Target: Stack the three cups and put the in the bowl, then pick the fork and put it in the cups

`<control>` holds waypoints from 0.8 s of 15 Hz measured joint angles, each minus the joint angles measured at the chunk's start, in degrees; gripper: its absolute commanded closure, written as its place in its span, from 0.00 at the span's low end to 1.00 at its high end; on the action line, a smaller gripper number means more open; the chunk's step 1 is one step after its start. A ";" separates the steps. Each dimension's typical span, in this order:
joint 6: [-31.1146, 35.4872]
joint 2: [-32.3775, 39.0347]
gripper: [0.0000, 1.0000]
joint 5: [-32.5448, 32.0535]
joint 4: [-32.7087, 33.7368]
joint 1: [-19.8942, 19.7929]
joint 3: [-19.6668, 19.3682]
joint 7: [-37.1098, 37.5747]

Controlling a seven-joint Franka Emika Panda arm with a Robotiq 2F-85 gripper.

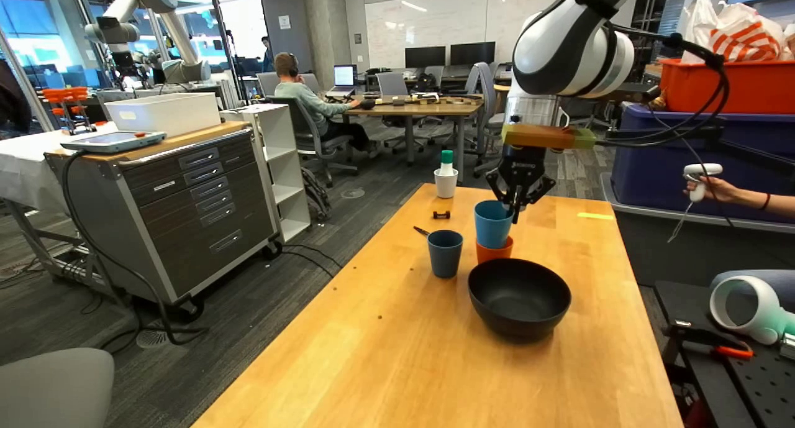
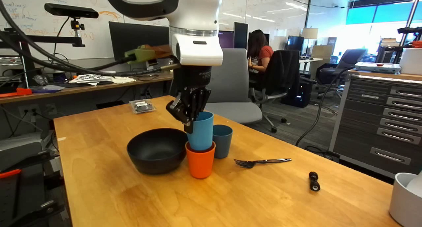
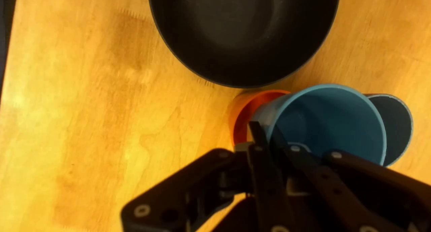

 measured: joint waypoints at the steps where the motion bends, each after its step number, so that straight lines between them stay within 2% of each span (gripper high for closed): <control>1: 0.15 0.25 0.98 0.00 0.03 0.00 -0.02 0.00; 7: 0.63 1.42 0.98 0.01 0.04 0.00 -0.29 0.00; 9: 0.71 1.75 0.91 0.01 0.03 0.00 -0.30 0.00; 12: 0.82 1.94 0.86 0.01 -0.05 0.00 -0.30 -0.03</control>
